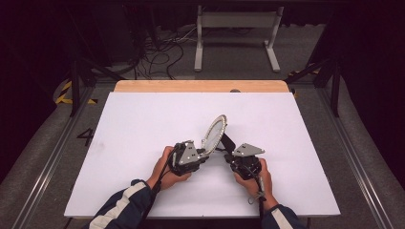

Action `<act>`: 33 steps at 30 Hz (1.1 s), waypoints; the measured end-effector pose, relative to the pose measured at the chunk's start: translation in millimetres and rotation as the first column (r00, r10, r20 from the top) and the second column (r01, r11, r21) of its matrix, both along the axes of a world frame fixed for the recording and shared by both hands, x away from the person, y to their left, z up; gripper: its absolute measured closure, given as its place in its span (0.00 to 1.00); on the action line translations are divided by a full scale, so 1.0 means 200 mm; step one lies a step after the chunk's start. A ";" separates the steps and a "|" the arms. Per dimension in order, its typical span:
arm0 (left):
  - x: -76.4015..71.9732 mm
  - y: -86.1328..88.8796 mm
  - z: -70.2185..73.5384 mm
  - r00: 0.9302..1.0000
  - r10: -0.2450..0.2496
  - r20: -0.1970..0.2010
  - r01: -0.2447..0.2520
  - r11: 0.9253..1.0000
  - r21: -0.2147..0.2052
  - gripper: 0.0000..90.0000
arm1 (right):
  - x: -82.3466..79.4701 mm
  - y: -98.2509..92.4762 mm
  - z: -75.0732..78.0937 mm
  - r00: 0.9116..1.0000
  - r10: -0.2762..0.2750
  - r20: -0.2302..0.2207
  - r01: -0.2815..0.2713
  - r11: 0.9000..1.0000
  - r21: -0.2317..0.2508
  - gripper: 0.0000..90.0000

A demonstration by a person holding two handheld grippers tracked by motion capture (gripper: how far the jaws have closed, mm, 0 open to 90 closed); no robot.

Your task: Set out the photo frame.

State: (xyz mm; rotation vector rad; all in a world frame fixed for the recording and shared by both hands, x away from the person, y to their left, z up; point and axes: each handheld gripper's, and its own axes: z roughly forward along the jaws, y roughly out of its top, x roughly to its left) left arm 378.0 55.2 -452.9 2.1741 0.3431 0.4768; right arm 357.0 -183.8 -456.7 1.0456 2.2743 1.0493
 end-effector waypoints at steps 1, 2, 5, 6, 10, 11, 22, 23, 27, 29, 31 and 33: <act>0.00 0.00 0.00 1.000 -0.001 -0.002 0.001 1.000 -0.003 0.77 | 0.00 0.00 0.00 1.000 -0.002 -0.001 0.002 1.000 0.003 1.00; 0.00 0.00 0.00 1.000 -0.001 -0.002 0.001 1.000 -0.003 0.77 | 0.00 0.00 0.00 1.000 -0.002 -0.001 0.002 1.000 0.003 1.00; 0.00 -0.01 0.00 1.000 -0.004 -0.009 0.004 1.000 -0.008 0.77 | 0.02 -0.01 0.00 1.000 -0.011 -0.006 0.011 1.000 0.012 1.00; 0.00 -0.01 0.00 1.000 -0.004 -0.010 0.004 1.000 -0.009 0.77 | 0.02 -0.01 0.00 1.000 -0.016 -0.008 0.016 1.000 0.013 1.00; 0.00 -0.01 -0.01 1.000 0.000 -0.011 -0.001 1.000 -0.009 0.77 | 0.04 -0.02 0.00 0.999 -0.033 -0.008 0.033 0.999 0.018 1.00; 0.00 -0.01 -0.01 1.000 -0.001 -0.013 0.000 1.000 -0.011 0.77 | 0.04 -0.02 -0.01 0.999 -0.034 -0.009 0.034 0.999 0.022 1.00; 0.00 -0.03 -0.01 1.000 -0.008 -0.028 0.007 1.000 -0.024 0.77 | 0.06 -0.03 -0.01 0.998 -0.057 -0.004 0.057 0.998 0.020 1.00; 0.00 -0.03 -0.01 1.000 -0.010 -0.028 0.010 1.000 -0.023 0.76 | 0.06 -0.03 -0.01 0.998 -0.062 -0.005 0.062 0.998 0.019 1.00; 0.00 -0.05 -0.01 0.999 -0.016 -0.036 0.015 0.999 -0.029 0.76 | 0.07 -0.04 -0.02 0.997 -0.071 -0.004 0.071 0.997 0.021 1.00; 0.00 -0.05 -0.01 0.999 -0.018 -0.032 0.017 0.999 -0.028 0.76 | 0.08 -0.04 -0.02 0.997 -0.076 0.000 0.076 0.997 0.019 1.00; 0.00 -0.05 -0.01 0.999 -0.024 -0.035 0.023 0.999 -0.033 0.76 | 0.08 -0.05 -0.02 0.997 -0.074 0.000 0.074 0.997 0.023 1.00; 0.01 -0.04 -0.01 0.999 -0.022 -0.032 0.021 0.999 -0.037 0.77 | 0.08 -0.05 -0.02 0.997 -0.074 0.003 0.074 0.997 0.023 0.99</act>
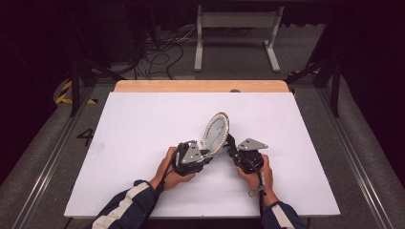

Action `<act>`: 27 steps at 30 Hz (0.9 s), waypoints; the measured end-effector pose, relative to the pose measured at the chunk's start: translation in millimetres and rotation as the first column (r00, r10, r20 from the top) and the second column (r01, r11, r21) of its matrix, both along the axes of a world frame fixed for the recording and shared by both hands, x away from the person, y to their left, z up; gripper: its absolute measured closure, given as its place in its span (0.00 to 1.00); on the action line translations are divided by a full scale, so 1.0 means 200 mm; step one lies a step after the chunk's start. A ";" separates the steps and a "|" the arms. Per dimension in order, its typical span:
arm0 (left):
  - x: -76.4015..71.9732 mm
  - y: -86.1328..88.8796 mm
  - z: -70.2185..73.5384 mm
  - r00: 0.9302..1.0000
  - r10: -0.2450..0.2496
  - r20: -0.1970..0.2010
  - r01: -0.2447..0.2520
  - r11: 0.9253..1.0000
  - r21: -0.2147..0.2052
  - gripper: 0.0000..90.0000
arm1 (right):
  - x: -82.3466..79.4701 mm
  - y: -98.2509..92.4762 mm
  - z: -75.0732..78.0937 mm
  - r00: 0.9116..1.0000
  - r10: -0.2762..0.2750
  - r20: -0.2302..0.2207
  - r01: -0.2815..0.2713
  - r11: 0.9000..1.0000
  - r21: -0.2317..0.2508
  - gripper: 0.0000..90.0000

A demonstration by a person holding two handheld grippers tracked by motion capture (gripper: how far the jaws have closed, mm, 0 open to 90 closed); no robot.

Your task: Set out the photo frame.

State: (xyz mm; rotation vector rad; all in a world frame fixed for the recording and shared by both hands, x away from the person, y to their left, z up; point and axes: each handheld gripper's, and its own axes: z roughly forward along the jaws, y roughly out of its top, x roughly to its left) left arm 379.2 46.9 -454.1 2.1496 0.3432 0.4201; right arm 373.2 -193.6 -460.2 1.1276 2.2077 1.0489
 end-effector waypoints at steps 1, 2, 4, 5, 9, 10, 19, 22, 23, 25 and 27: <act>0.00 0.00 0.00 1.000 -0.008 -0.005 0.008 1.000 -0.006 0.78 | 0.00 0.00 0.00 1.000 -0.002 0.003 0.002 1.000 -0.003 0.98; 0.00 0.01 0.00 1.000 -0.017 -0.008 0.017 1.000 -0.005 0.78 | 0.00 0.00 0.00 1.000 0.001 0.005 -0.001 1.000 -0.007 0.97; 0.00 0.01 0.01 1.000 -0.022 -0.008 0.022 1.000 -0.005 0.78 | 0.00 0.01 0.00 1.000 0.003 0.008 -0.003 1.000 -0.010 0.96; -0.01 0.02 0.01 1.000 -0.026 -0.006 0.026 1.000 -0.004 0.78 | -0.01 0.01 0.00 1.000 0.005 0.008 -0.005 1.000 -0.011 0.96; -0.02 0.07 0.05 1.000 -0.020 0.004 0.020 1.000 -0.007 0.78 | -0.03 0.00 0.00 1.000 0.017 0.004 -0.018 1.000 0.011 0.93; -0.02 0.09 0.05 1.000 -0.017 0.006 0.017 1.000 -0.010 0.78 | -0.03 0.00 0.00 1.000 0.017 0.004 -0.018 1.000 0.011 0.93; -0.05 0.26 0.09 0.999 0.040 0.006 -0.040 0.999 0.018 0.67 | -0.10 0.07 0.04 0.994 0.094 0.053 -0.097 0.993 0.062 0.77; -0.05 0.33 0.09 0.998 0.063 -0.003 -0.063 0.998 0.017 0.60 | -0.13 0.11 0.05 0.990 0.129 0.059 -0.133 0.988 0.072 0.68; -0.06 0.36 0.07 0.997 0.075 -0.010 -0.075 0.997 0.019 0.57 | -0.13 0.11 0.05 0.990 0.128 0.056 -0.132 0.988 0.080 0.66; -0.06 0.39 0.06 0.997 0.074 -0.023 -0.074 0.997 0.011 0.54 | -0.13 0.12 0.05 0.990 0.131 0.055 -0.136 0.986 0.098 0.64; -0.09 0.44 0.04 0.993 0.113 -0.023 -0.112 0.993 0.019 0.44 | -0.13 0.14 0.06 0.989 0.131 0.062 -0.137 0.985 0.106 0.61</act>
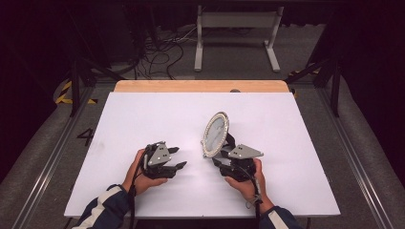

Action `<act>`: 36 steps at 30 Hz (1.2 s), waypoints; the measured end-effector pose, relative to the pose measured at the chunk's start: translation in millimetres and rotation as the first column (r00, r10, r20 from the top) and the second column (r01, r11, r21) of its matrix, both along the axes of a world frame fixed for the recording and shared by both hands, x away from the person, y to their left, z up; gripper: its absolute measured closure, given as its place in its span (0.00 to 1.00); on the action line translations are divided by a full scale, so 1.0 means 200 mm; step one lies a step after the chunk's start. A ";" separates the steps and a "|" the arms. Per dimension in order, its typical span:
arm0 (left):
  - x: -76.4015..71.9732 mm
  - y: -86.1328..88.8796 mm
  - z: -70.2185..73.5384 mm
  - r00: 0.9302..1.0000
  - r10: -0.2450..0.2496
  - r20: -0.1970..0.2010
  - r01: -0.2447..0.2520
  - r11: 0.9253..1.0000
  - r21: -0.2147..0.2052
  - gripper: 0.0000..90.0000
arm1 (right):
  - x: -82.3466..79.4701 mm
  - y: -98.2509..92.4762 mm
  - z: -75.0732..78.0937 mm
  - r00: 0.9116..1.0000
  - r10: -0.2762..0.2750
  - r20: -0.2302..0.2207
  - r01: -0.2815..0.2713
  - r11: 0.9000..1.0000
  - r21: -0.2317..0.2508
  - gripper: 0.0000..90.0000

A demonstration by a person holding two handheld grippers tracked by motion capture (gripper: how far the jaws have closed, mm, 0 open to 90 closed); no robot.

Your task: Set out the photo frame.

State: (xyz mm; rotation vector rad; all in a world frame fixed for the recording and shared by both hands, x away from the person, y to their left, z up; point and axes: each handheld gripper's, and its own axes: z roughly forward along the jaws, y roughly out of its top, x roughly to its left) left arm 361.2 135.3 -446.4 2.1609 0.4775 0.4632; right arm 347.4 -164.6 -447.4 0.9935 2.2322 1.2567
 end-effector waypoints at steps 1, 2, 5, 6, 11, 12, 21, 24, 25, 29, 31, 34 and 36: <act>0.00 0.00 0.00 1.000 0.000 0.000 0.000 1.000 0.000 0.41 | 0.00 0.01 0.00 1.000 -0.003 0.004 0.003 1.000 -0.001 0.61; -0.02 0.04 -0.01 1.000 0.021 -0.006 -0.021 1.000 -0.005 0.38 | 0.01 0.02 0.00 1.000 -0.014 0.008 0.014 1.000 -0.002 0.59; -0.05 0.09 -0.01 0.999 0.044 0.003 -0.044 0.999 -0.005 0.31 | 0.02 0.04 0.00 1.000 -0.028 0.000 0.028 0.999 0.022 0.57; -0.06 0.12 -0.01 0.998 0.055 0.001 -0.055 0.998 -0.007 0.31 | 0.03 0.04 0.00 0.999 -0.037 -0.003 0.037 0.999 0.023 0.56; -0.12 0.23 -0.02 0.994 0.109 -0.002 -0.109 0.994 -0.023 0.22 | 0.06 0.07 0.01 0.998 -0.069 -0.004 0.069 0.996 0.064 0.53; -0.13 0.25 -0.02 0.992 0.125 -0.002 -0.125 0.992 -0.035 0.22 | 0.06 0.08 0.01 0.998 -0.070 -0.002 0.070 0.995 0.068 0.54; -0.13 0.26 -0.04 0.991 0.131 -0.017 -0.131 0.991 -0.017 0.20 | 0.11 0.09 0.03 0.994 -0.111 -0.022 0.113 0.985 0.132 0.61; -0.13 0.26 -0.05 0.993 0.117 -0.028 -0.117 0.993 -0.014 0.19 | 0.13 0.10 0.03 0.994 -0.099 -0.039 0.104 0.983 0.150 0.66; -0.13 0.25 -0.05 0.993 0.114 -0.029 -0.114 0.993 -0.012 0.19 | 0.13 0.10 0.03 0.994 -0.107 -0.035 0.111 0.984 0.142 0.67; -0.13 0.25 -0.06 0.994 0.104 -0.033 -0.105 0.994 -0.005 0.19 | 0.13 0.11 0.03 0.993 -0.116 -0.034 0.120 0.984 0.135 0.68; -0.13 0.25 -0.06 0.994 0.105 -0.033 -0.105 0.994 -0.005 0.19 | 0.13 0.10 0.03 0.993 -0.114 -0.034 0.117 0.984 0.132 0.69; -0.13 0.25 -0.05 0.994 0.108 -0.032 -0.108 0.994 -0.009 0.19 | 0.13 0.09 0.03 0.994 -0.101 -0.048 0.107 0.985 0.138 0.70; -0.13 0.25 -0.05 0.994 0.106 -0.033 -0.106 0.994 -0.008 0.19 | 0.13 0.07 0.03 0.994 -0.091 -0.058 0.099 0.985 0.145 0.71</act>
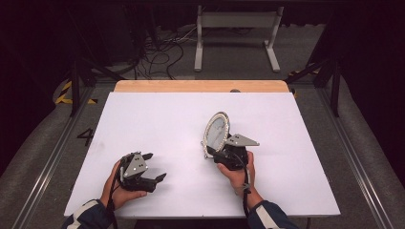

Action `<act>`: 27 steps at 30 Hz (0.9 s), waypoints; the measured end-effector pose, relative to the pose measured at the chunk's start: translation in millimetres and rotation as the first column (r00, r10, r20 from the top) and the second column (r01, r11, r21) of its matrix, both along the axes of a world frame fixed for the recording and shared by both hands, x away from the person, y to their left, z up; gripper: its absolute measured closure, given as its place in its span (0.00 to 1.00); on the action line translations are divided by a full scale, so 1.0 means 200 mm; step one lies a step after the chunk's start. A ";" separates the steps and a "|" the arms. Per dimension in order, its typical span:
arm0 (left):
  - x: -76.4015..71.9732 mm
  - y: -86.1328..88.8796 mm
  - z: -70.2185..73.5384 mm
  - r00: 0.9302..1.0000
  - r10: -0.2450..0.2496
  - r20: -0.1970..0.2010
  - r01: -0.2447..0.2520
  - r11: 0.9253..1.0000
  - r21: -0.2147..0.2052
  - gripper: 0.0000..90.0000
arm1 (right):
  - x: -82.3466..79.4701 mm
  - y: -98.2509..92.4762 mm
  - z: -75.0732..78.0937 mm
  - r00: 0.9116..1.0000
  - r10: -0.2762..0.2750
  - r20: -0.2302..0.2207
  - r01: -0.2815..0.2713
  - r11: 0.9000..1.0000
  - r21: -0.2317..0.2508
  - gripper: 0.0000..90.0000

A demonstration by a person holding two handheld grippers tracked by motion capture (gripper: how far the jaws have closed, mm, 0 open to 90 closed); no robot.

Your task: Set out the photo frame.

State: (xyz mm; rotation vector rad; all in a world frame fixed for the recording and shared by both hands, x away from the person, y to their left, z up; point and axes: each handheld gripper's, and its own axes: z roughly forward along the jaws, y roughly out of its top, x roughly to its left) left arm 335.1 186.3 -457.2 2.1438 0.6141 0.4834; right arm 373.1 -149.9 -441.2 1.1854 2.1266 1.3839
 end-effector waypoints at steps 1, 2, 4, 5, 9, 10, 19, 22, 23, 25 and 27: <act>0.00 0.00 0.00 1.000 0.000 -0.001 0.000 1.000 0.001 0.19 | 0.00 -0.01 0.00 1.000 0.005 -0.002 -0.005 1.000 0.001 0.71; 0.00 0.00 0.00 1.000 -0.001 -0.002 0.001 1.000 0.003 0.19 | 0.00 -0.01 0.00 1.000 0.010 -0.006 -0.010 1.000 0.001 0.72; 0.00 -0.01 0.00 1.000 -0.002 -0.003 0.002 1.000 0.008 0.19 | 0.00 -0.02 0.00 1.000 0.024 -0.016 -0.024 1.000 0.001 0.73; 0.00 -0.01 0.00 1.000 -0.004 -0.003 0.004 1.000 0.006 0.19 | 0.01 -0.03 0.00 0.999 0.033 -0.024 -0.033 0.999 0.001 0.73; 0.00 0.00 0.00 1.000 -0.003 -0.004 0.003 1.000 0.004 0.19 | 0.01 -0.05 0.01 0.998 0.058 -0.034 -0.059 0.998 -0.007 0.74; 0.00 0.00 0.00 1.000 -0.003 -0.004 0.003 1.000 0.004 0.19 | 0.01 -0.05 0.01 0.998 0.058 -0.034 -0.059 0.998 -0.007 0.74; 0.00 -0.01 -0.01 1.000 -0.004 -0.006 0.004 1.000 0.008 0.19 | 0.01 -0.05 0.01 0.998 0.056 -0.029 -0.056 0.998 -0.009 0.73; 0.00 -0.01 -0.01 1.000 -0.005 -0.005 0.005 1.000 0.011 0.18 | 0.01 -0.04 0.00 0.998 0.046 -0.031 -0.046 0.999 0.002 0.69; 0.00 -0.01 -0.01 1.000 -0.006 -0.004 0.006 1.000 0.012 0.18 | 0.01 -0.03 -0.01 0.999 0.035 -0.030 -0.035 0.999 -0.003 0.69; 0.00 -0.01 -0.01 1.000 -0.008 -0.005 0.008 1.000 0.012 0.18 | 0.02 -0.01 -0.02 0.999 0.018 -0.032 -0.018 1.000 0.002 0.70; 0.01 -0.01 -0.01 1.000 -0.008 -0.004 0.008 1.000 0.014 0.18 | 0.03 0.00 -0.03 0.999 0.011 -0.037 -0.011 1.000 0.007 0.71</act>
